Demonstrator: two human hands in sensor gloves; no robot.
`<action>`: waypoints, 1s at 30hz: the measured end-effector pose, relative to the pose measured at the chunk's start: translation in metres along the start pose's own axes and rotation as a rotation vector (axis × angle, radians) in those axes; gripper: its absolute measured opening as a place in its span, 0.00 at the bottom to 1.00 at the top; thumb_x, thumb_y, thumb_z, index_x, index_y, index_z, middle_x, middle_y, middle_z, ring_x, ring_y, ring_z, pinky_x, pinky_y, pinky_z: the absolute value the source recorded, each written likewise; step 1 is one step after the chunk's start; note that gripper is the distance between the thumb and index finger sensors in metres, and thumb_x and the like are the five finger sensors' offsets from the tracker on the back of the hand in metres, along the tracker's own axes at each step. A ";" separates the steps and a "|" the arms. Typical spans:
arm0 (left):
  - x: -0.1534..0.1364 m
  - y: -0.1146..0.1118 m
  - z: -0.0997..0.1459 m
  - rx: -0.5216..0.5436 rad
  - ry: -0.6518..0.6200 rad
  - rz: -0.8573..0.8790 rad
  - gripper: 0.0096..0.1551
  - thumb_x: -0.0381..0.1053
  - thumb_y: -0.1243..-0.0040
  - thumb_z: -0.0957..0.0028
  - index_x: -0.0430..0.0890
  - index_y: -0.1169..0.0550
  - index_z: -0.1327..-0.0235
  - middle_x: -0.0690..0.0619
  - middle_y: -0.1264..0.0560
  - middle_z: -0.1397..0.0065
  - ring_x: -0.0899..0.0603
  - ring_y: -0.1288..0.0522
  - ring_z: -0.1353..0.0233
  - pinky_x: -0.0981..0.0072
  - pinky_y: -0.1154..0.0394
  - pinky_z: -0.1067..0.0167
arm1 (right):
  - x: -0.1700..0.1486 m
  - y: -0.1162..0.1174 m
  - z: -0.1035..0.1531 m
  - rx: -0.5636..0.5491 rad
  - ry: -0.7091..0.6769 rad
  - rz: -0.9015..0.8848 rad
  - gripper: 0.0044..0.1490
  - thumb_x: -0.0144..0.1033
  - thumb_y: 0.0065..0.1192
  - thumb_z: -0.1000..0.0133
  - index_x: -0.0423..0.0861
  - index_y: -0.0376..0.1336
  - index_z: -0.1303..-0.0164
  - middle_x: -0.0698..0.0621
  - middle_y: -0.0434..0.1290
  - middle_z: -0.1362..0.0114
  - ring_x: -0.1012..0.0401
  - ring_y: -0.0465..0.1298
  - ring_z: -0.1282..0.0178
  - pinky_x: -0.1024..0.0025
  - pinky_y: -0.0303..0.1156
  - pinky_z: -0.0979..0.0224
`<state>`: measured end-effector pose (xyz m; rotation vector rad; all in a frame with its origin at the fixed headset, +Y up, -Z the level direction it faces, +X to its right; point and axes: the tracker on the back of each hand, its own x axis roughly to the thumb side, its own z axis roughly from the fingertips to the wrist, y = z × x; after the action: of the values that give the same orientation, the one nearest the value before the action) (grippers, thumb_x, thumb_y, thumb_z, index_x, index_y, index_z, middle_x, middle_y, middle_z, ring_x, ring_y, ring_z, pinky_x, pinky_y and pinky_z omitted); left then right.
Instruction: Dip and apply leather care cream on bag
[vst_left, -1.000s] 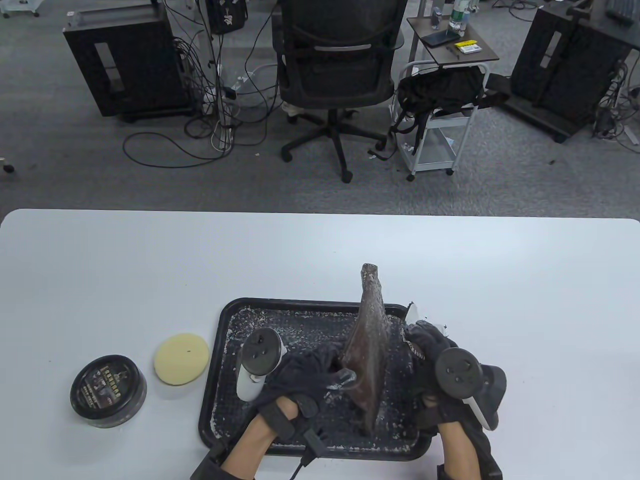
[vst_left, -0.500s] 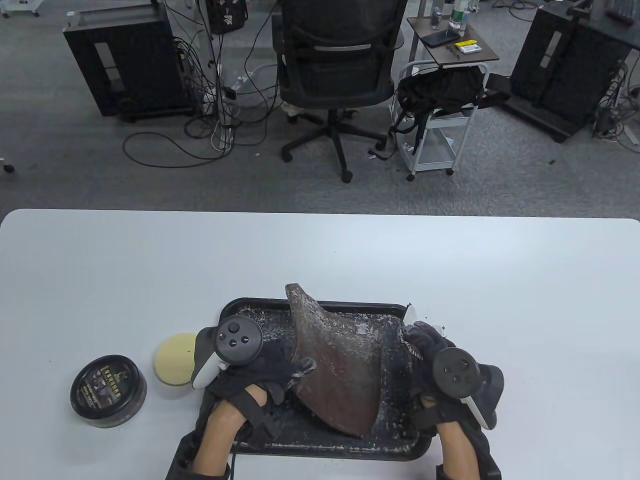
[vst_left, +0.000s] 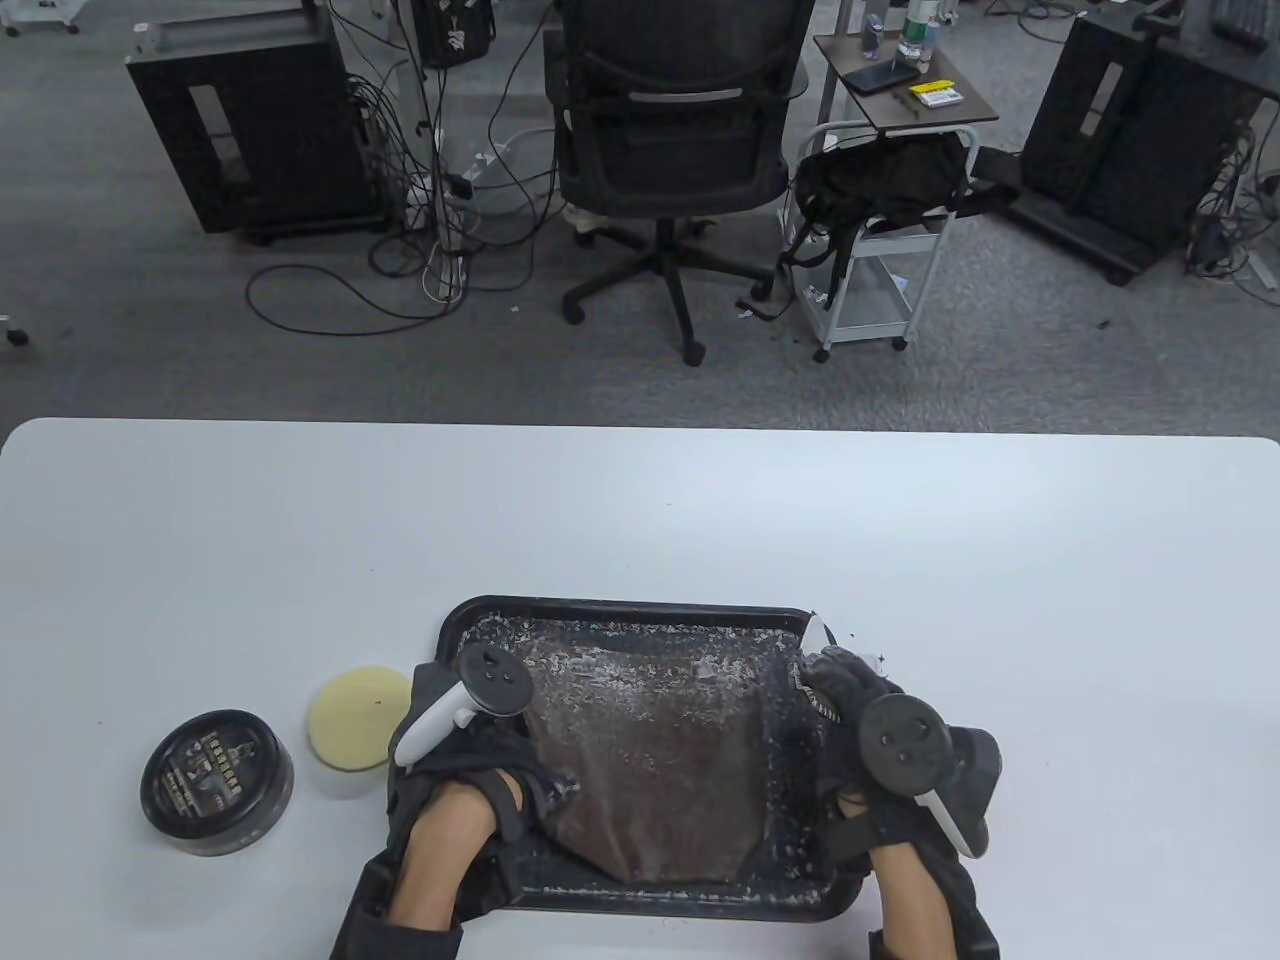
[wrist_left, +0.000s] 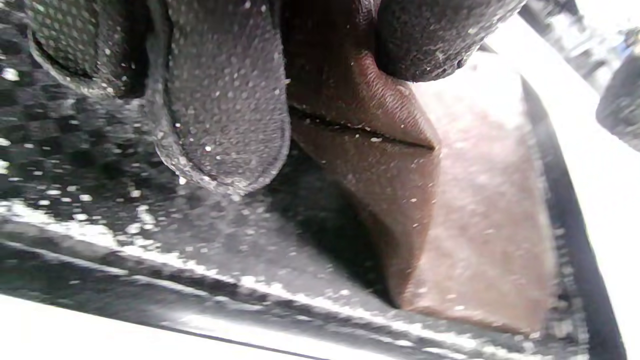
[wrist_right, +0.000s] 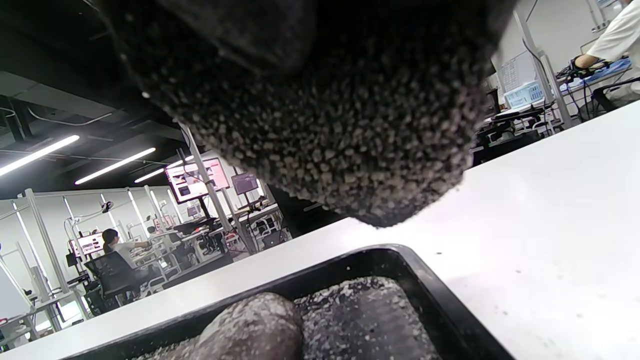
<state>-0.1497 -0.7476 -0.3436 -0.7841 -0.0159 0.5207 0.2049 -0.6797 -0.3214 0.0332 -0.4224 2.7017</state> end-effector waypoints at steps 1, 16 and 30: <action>-0.001 0.000 0.000 -0.003 0.013 0.007 0.31 0.58 0.38 0.52 0.38 0.24 0.45 0.31 0.21 0.47 0.47 0.10 0.68 0.51 0.16 0.61 | 0.001 0.001 0.000 0.004 -0.001 0.003 0.30 0.25 0.61 0.52 0.54 0.75 0.40 0.49 0.77 0.29 0.48 0.80 0.34 0.49 0.75 0.34; -0.008 -0.012 -0.006 -0.074 0.237 -0.144 0.38 0.60 0.36 0.56 0.29 0.25 0.49 0.33 0.15 0.58 0.51 0.10 0.78 0.55 0.14 0.68 | 0.005 0.005 0.000 0.026 -0.015 0.024 0.30 0.25 0.61 0.52 0.54 0.75 0.40 0.49 0.77 0.29 0.48 0.80 0.34 0.48 0.75 0.34; -0.006 0.007 0.028 0.368 0.175 -0.467 0.51 0.62 0.34 0.58 0.45 0.45 0.29 0.43 0.36 0.26 0.42 0.16 0.45 0.54 0.20 0.55 | 0.035 0.027 0.000 0.083 -0.125 0.132 0.30 0.25 0.61 0.51 0.54 0.75 0.40 0.49 0.77 0.29 0.48 0.80 0.33 0.48 0.75 0.33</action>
<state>-0.1636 -0.7279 -0.3275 -0.4400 0.0572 0.0062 0.1620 -0.6897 -0.3266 0.2050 -0.3606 2.8566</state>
